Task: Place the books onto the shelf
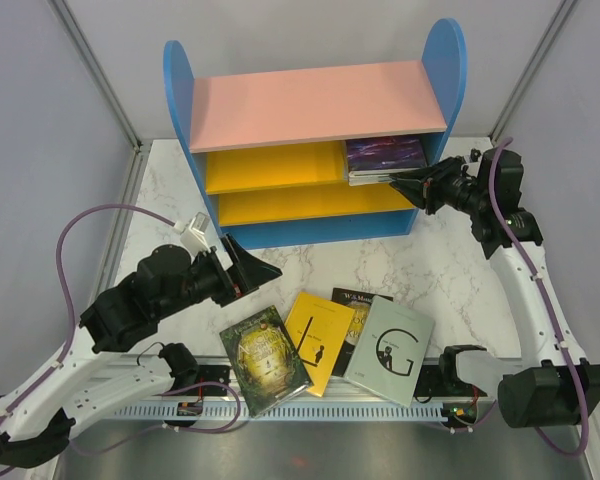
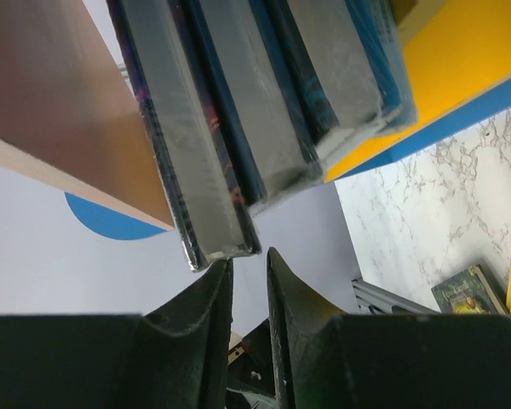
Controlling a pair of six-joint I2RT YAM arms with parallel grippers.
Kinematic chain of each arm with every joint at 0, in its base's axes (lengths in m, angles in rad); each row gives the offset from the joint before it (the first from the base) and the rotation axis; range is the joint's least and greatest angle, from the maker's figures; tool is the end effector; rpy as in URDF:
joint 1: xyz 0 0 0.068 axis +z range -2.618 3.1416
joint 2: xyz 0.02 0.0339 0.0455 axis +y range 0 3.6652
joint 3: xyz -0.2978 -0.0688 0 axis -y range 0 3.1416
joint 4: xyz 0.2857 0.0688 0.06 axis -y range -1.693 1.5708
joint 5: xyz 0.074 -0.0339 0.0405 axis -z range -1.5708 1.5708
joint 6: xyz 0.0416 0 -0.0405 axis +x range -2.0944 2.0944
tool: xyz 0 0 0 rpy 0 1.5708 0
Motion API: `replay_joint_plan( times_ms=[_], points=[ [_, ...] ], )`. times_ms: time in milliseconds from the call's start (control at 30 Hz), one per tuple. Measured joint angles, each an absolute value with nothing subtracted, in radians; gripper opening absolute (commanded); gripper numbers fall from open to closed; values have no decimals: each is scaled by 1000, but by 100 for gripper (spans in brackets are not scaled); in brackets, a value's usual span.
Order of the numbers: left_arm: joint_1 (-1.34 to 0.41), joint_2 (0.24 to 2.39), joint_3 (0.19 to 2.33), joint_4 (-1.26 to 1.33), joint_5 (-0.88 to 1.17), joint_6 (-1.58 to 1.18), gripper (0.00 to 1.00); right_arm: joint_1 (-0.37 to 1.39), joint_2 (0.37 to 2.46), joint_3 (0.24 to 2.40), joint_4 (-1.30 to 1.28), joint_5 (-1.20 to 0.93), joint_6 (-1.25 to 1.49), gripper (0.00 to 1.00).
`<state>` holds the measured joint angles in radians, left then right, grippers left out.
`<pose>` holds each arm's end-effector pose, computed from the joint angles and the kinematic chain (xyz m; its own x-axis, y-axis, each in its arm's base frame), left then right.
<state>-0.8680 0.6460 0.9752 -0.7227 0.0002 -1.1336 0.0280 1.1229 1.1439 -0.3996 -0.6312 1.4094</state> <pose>0.0904 -0.1068 0.3976 -0.7963 -0.4616 -0.3910 0.0986 0.5387 -0.8367 0.2746 0.0322 0.4081 -0.6227 0.7797 0.0660 0.2730 0.1374 0.9522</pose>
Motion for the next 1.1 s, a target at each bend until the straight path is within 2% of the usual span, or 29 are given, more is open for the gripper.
replay_joint_plan(
  times_ms=[267,367,500,533,667,800,933,1100],
  points=[
    [-868,660,975,-723,1,-1134,100,28,1147,1153,-367,-634,1391,27],
    [-868,656,975,-723,1,-1134,100,28,1131,1152,-378,-635,1382,36],
    [-868,659,975,-723,14,-1118,100,28,1060,1148,-387,-660,1334,60],
    [-868,667,975,-723,27,-1111,100,28,1029,1143,-396,-670,1311,64],
    [-866,760,976,-712,95,-1071,100,28,875,1090,-494,-708,1148,68],
    [-866,925,973,-694,153,-1025,100,46,774,931,-645,-722,968,74],
    [-862,1035,925,-685,162,-995,100,158,797,753,-765,-677,882,76],
    [-838,1147,881,-681,168,-976,99,437,825,679,-775,-561,891,77]
  ],
)
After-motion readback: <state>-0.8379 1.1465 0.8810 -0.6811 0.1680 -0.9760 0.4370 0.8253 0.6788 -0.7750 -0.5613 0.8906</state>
